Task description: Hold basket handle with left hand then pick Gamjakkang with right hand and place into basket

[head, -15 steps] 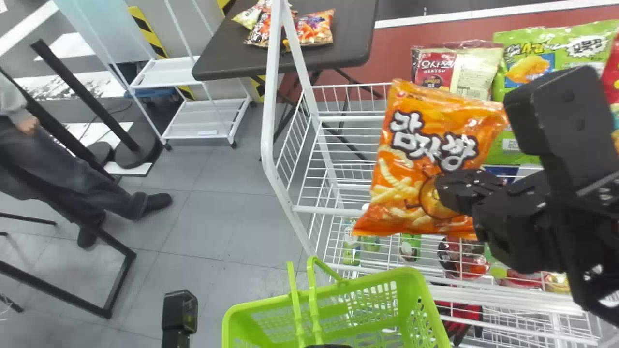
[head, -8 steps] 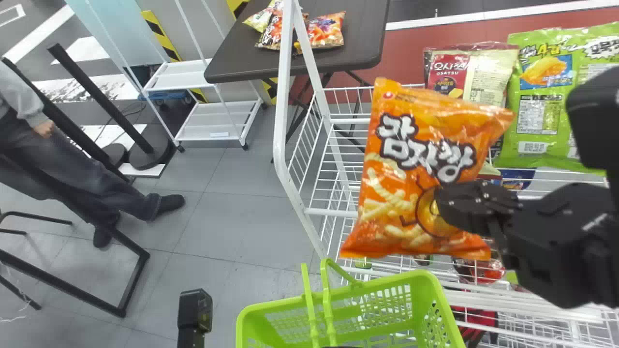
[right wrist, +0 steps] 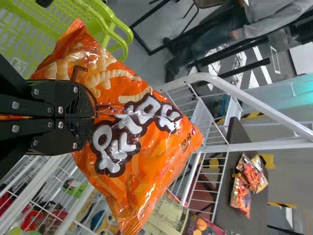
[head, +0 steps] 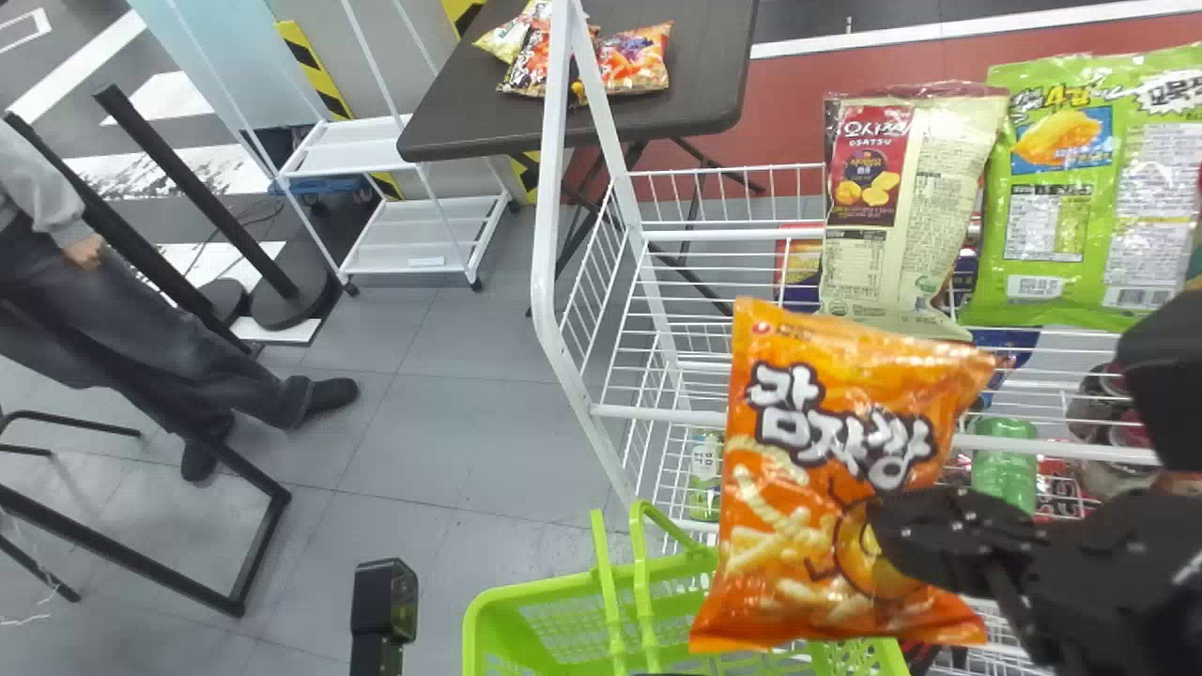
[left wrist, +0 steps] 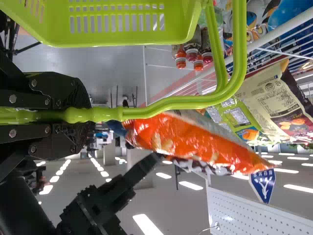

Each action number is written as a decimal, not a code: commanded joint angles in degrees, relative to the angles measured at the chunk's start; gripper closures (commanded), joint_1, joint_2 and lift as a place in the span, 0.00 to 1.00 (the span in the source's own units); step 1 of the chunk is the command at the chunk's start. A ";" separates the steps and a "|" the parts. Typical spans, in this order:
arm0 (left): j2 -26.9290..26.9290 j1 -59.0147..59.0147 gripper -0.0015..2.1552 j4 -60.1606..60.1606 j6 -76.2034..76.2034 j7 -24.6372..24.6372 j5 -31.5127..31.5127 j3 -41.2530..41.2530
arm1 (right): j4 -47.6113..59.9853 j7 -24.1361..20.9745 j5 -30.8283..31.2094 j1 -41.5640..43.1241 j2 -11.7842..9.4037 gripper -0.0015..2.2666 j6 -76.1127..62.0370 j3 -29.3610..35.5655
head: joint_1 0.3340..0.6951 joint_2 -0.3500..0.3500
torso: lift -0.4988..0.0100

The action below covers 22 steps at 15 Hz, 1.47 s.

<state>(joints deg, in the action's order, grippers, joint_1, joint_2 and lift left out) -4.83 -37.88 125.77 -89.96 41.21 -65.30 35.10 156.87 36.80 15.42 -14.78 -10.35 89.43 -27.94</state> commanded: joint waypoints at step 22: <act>0.17 0.09 1.00 -1.05 -0.07 0.63 0.00 -0.65 | -12.47 -16.15 -7.42 -12.38 -1.33 0.04 -3.87 7.72 | 1.00 0.92 | 0.94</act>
<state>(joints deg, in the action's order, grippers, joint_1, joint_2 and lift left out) -4.75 -37.79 125.05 -89.96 41.77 -65.30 34.45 144.69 21.67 13.45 -25.39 -11.82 88.98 -25.75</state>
